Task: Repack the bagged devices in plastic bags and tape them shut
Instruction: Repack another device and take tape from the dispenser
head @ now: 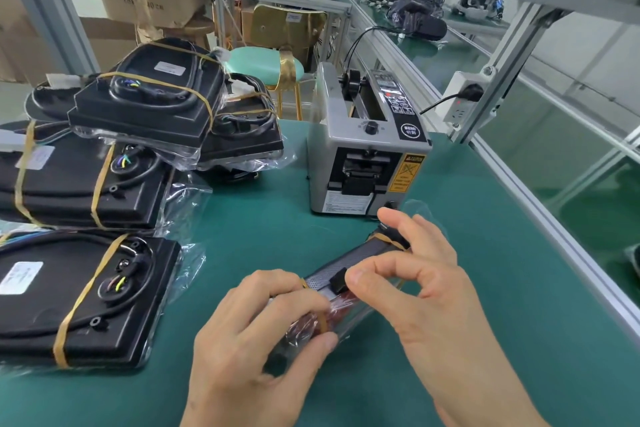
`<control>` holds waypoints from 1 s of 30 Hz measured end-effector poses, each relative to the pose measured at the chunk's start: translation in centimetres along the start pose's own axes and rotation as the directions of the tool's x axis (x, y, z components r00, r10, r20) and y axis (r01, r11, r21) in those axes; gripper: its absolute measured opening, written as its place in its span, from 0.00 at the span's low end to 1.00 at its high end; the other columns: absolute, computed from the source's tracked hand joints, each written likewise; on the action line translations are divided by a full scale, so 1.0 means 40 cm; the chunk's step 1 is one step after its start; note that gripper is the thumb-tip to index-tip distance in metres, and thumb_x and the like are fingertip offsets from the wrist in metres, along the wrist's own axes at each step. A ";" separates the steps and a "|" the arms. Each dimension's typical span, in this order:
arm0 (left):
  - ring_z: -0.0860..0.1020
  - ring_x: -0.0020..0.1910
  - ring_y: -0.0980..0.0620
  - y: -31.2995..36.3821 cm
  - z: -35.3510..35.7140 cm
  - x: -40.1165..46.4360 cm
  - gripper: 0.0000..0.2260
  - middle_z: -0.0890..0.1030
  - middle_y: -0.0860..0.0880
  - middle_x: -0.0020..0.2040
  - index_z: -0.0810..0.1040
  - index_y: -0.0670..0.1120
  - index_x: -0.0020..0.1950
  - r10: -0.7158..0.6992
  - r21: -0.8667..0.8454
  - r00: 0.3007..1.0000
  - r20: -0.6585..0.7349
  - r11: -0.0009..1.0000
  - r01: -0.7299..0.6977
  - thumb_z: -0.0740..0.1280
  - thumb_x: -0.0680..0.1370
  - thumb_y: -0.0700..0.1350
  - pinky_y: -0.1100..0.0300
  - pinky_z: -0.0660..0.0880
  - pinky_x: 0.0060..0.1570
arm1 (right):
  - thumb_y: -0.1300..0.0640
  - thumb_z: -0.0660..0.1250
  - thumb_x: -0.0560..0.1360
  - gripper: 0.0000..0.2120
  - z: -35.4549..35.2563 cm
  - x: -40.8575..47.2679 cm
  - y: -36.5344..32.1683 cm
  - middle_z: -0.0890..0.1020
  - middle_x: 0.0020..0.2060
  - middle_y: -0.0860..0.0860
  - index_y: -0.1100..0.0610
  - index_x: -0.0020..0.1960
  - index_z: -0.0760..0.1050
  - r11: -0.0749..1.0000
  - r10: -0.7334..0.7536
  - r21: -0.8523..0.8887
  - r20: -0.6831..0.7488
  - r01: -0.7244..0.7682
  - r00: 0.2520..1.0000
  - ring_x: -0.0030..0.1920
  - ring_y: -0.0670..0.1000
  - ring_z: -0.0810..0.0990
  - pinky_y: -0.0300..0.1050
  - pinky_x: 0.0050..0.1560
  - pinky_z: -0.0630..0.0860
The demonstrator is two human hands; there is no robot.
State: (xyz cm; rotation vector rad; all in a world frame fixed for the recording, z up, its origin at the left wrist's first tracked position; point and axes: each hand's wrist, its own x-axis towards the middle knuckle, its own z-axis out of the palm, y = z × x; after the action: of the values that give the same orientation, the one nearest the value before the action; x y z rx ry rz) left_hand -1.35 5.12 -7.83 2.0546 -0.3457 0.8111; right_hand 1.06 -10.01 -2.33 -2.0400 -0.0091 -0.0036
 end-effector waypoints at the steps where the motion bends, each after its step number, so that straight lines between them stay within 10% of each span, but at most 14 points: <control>1: 0.79 0.41 0.49 0.001 -0.001 0.001 0.08 0.78 0.53 0.44 0.78 0.54 0.45 0.000 -0.001 1.000 0.003 1.000 0.000 0.72 0.68 0.50 0.54 0.76 0.38 | 0.45 0.70 0.62 0.03 0.000 0.001 0.000 0.66 0.62 0.23 0.41 0.33 0.82 1.000 0.000 0.000 0.001 0.000 1.000 0.69 0.25 0.48 0.46 0.71 0.47; 30: 0.77 0.36 0.50 0.009 -0.001 0.007 0.14 0.77 0.52 0.43 0.79 0.53 0.52 0.001 0.035 0.998 0.060 0.999 -0.003 0.70 0.67 0.49 0.56 0.76 0.36 | 0.54 0.74 0.63 0.06 0.007 -0.005 0.009 0.72 0.57 0.26 0.44 0.30 0.81 0.997 -0.048 -0.070 -0.054 0.044 0.997 0.67 0.26 0.54 0.35 0.65 0.51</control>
State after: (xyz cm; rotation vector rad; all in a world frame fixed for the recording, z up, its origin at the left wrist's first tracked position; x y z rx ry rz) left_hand -1.35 4.93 -7.40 2.1149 -0.3692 0.7627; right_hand 0.88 -9.93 -2.79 -2.1074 -0.0216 -0.0911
